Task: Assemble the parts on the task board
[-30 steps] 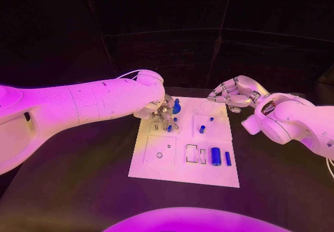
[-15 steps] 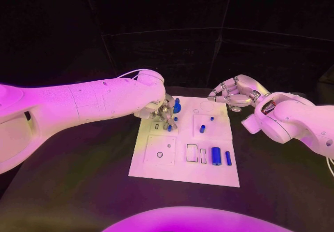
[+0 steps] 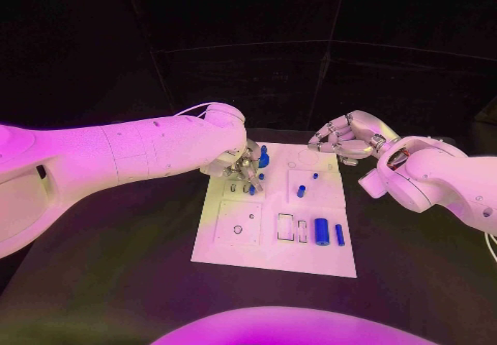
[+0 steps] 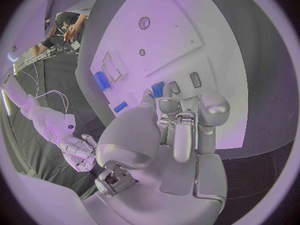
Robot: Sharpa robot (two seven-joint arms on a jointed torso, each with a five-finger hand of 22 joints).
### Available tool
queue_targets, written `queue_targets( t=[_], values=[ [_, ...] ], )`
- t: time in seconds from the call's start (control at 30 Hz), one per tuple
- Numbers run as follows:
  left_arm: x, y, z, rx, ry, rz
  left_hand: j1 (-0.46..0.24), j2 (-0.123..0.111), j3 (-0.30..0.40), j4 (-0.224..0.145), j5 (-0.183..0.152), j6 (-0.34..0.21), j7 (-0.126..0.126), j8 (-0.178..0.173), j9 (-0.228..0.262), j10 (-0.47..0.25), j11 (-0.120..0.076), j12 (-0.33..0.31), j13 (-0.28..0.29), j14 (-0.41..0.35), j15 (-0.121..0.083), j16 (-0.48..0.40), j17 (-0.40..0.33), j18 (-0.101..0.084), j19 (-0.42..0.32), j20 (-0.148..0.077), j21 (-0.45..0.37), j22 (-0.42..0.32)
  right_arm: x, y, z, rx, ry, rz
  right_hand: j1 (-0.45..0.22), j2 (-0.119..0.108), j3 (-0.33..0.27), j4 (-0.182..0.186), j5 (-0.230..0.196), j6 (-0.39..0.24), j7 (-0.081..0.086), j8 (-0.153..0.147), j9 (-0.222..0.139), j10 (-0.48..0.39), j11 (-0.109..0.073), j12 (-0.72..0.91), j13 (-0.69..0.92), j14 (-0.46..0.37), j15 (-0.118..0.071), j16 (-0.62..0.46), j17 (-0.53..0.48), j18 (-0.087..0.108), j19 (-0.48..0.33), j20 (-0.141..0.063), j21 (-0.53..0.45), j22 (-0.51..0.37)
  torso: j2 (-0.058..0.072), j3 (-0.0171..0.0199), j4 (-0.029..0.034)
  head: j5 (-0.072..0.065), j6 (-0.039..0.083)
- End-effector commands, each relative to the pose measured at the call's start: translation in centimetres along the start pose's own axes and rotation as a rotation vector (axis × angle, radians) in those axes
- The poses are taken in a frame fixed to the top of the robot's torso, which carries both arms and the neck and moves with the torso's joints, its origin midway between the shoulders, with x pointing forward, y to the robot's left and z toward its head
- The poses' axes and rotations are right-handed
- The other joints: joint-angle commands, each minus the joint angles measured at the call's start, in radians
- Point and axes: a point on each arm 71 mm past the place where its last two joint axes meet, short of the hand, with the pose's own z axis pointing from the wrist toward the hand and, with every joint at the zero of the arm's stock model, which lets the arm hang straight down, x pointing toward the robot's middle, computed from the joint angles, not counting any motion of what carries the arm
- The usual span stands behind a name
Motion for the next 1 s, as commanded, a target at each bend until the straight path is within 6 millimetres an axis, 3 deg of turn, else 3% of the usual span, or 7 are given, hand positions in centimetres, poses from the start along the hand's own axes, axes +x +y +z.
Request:
queue_targets(
  t=[0.03,0.3,0.5,0.67,0.73,0.97,1.0],
  values=[
    [0.0,0.0,-0.1,-0.007,0.01,0.014,0.031,0.009,0.031,-0.023,0.002,-0.007,-0.003,0.006,0.003,0.004,-0.004,-0.003,-0.001,0.1,-0.01,0.005,0.249,-0.016,0.005,-0.002,0.006,0.0,0.0,0.2,0.1,-0.014,0.007,-0.009,0.01,0.0,0.006,-0.001,0.007,-0.009,0.001,0.005,0.002,-0.005,0.001,-0.007,-0.001,0.055,-0.005,-0.005,0.039,0.014,0.0,-0.002,-0.005,-0.002,0.0,-0.0004,0.001,0.001,0.001],
    [0.1,0.0,-0.1,0.004,0.011,-0.008,0.077,0.024,0.102,-0.077,0.002,-0.01,-0.01,0.008,0.01,0.004,-0.01,-0.012,-0.003,0.101,-0.014,0.005,0.25,-0.016,0.005,-0.006,0.008,0.003,0.1,0.2,0.2,-0.017,0.008,-0.009,0.014,0.0,0.01,-0.002,0.016,-0.011,0.001,0.007,0.003,-0.005,0.001,-0.006,-0.001,0.055,-0.005,-0.004,0.04,0.014,0.001,-0.002,-0.004,0.0,0.0,-0.0003,0.0006,0.004,-0.001],
    [0.3,0.6,-0.4,0.031,0.001,-0.093,0.11,0.042,0.194,-0.133,0.0,-0.007,-0.022,0.037,0.041,0.007,-0.02,-0.026,-0.012,0.101,-0.023,0.006,0.251,-0.017,0.006,-0.014,0.01,0.007,0.2,0.3,0.3,-0.02,0.013,-0.009,0.016,-0.001,0.012,-0.003,0.019,-0.012,0.001,0.008,0.003,-0.007,0.001,-0.008,-0.003,0.055,-0.005,-0.003,0.041,0.014,0.002,-0.002,-0.003,0.002,0.0,-0.0003,0.0009,0.0,-0.003],
    [0.3,1.4,-0.7,0.052,-0.034,-0.199,0.086,0.027,0.278,-0.165,-0.003,-0.021,-0.023,0.06,0.076,0.007,-0.021,-0.049,-0.041,0.101,-0.023,0.006,0.251,-0.018,0.008,-0.015,0.011,0.011,0.2,0.3,0.3,-0.021,0.015,-0.008,0.017,-0.001,0.012,-0.003,0.02,-0.012,0.001,0.009,0.003,-0.007,0.001,-0.008,-0.003,0.055,-0.005,-0.004,0.041,0.014,0.002,-0.002,-0.003,0.002,0.0,0.0002,0.0016,0.001,-0.001],
    [0.2,1.7,-0.8,0.056,-0.05,-0.238,0.044,-0.001,0.353,-0.183,-0.002,-0.036,-0.025,0.074,0.105,0.014,-0.023,-0.058,-0.05,0.101,-0.018,0.006,0.252,-0.017,0.008,-0.018,0.011,0.013,0.2,0.3,0.3,-0.021,0.015,-0.008,0.017,-0.001,0.013,-0.003,0.02,-0.012,0.001,0.009,0.004,-0.007,0.001,-0.008,-0.003,0.055,-0.005,-0.004,0.04,0.014,0.002,-0.002,-0.003,0.002,0.0,0.0007,0.0017,0.002,0.0],
    [0.5,3.1,-1.5,0.073,-0.094,-0.371,-0.023,-0.043,0.481,-0.199,-0.006,-0.038,-0.021,0.086,0.136,0.025,-0.023,-0.058,-0.047,0.102,-0.023,0.006,0.253,-0.018,0.012,-0.018,0.014,0.018,0.1,0.2,0.3,-0.018,0.012,-0.01,0.018,-0.001,0.013,-0.004,0.021,-0.012,0.001,0.009,0.004,-0.008,0.001,-0.009,-0.005,0.055,-0.005,-0.005,0.039,0.014,0.001,-0.002,-0.004,0.001,0.001,0.0016,0.0007,0.004,-0.001],
    [0.6,3.4,-1.6,0.076,-0.099,-0.392,-0.042,-0.061,0.523,-0.204,-0.002,-0.038,-0.025,0.088,0.146,0.028,-0.023,-0.056,-0.043,0.102,-0.024,0.006,0.253,-0.02,0.013,-0.016,0.016,0.022,0.1,0.2,0.3,-0.018,0.013,-0.01,0.018,-0.002,0.013,-0.004,0.021,-0.012,0.001,0.009,0.004,-0.009,0.001,-0.01,-0.006,0.055,-0.005,-0.006,0.038,0.014,0.001,-0.002,-0.004,0.0,0.001,0.0017,0.0008,0.005,0.0]
  ],
)
